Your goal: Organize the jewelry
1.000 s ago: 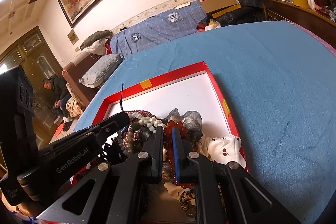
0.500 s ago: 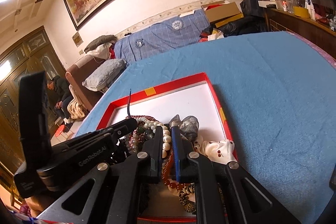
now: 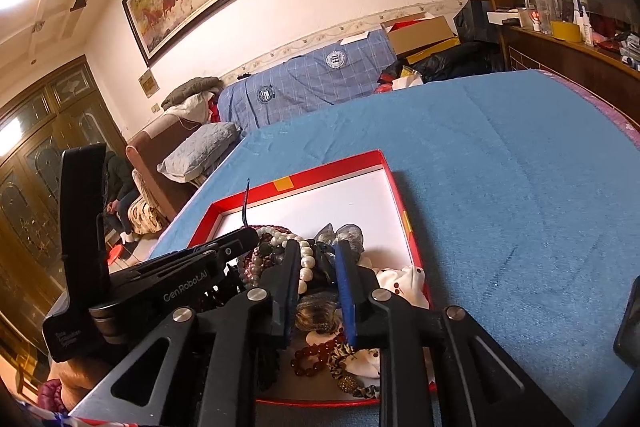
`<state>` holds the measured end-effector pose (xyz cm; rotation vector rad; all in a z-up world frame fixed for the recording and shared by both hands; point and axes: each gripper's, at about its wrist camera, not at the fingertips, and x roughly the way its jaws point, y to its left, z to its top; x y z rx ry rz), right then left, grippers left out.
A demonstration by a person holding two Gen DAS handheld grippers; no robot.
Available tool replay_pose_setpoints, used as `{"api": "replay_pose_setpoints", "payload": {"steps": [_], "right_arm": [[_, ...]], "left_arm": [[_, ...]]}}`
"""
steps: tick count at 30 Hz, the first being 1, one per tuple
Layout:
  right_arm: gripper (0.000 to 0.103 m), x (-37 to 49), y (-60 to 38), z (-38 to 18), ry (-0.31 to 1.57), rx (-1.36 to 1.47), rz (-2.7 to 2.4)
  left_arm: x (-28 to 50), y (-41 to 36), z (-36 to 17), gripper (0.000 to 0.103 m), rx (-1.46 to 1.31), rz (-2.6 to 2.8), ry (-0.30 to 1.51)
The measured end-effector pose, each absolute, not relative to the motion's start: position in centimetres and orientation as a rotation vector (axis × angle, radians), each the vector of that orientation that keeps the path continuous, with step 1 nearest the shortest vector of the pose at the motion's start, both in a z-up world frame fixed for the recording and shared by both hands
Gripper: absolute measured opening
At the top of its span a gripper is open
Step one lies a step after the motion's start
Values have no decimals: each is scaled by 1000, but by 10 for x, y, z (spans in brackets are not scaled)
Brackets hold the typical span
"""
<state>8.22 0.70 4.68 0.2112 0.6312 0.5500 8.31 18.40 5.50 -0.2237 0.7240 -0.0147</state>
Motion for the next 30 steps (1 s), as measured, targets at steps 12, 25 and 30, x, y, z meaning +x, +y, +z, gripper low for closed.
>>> {"api": "replay_pose_setpoints", "payload": {"steps": [12,25,30], "right_arm": [[40,76,6,46,621,192,535],[65,49,-16,45,556,135,418],[70,25,-38,48,574,165,374]], "left_arm": [[84,192,54,47,-244,70,689],[61,177,85,73,-217,87,562],[32,161,106,85,-193,102,524]]}}
